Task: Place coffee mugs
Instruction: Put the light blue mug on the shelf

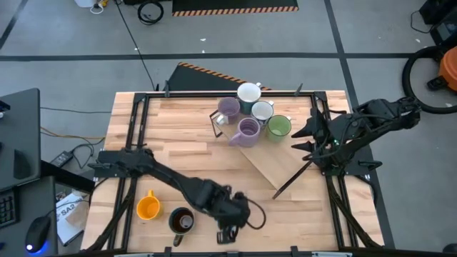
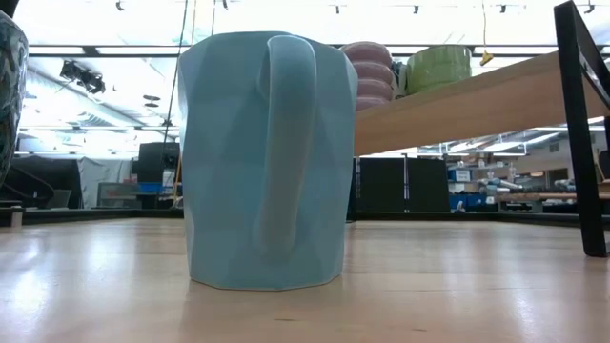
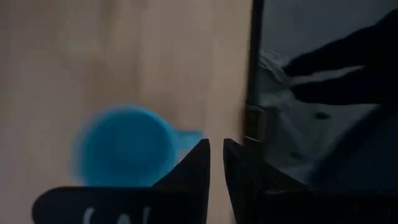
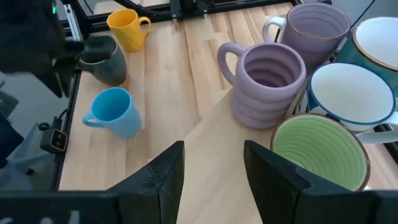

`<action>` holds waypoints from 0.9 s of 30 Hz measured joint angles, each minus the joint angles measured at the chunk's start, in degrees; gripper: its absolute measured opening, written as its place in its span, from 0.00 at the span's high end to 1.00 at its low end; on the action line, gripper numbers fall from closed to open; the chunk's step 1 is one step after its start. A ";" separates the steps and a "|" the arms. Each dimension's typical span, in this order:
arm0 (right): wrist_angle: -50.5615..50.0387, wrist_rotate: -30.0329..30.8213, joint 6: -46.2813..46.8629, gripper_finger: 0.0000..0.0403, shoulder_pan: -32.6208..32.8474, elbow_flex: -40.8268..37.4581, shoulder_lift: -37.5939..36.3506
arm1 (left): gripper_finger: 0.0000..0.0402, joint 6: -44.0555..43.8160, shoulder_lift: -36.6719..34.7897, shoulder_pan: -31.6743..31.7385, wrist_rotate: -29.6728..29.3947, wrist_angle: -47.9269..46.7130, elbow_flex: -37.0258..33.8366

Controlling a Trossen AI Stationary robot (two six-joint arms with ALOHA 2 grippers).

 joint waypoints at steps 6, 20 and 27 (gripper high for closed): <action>-0.01 -0.04 -0.05 0.57 0.16 0.00 0.72 | 0.85 -17.85 3.34 -0.75 0.39 0.02 -0.02; -0.03 -0.43 -2.60 0.57 0.16 -0.02 1.74 | 0.48 -27.84 4.73 0.36 -5.90 -1.83 0.09; -0.01 -0.28 -2.73 0.57 0.16 -0.02 1.72 | 0.48 -27.80 8.34 -1.16 -5.67 -1.52 0.02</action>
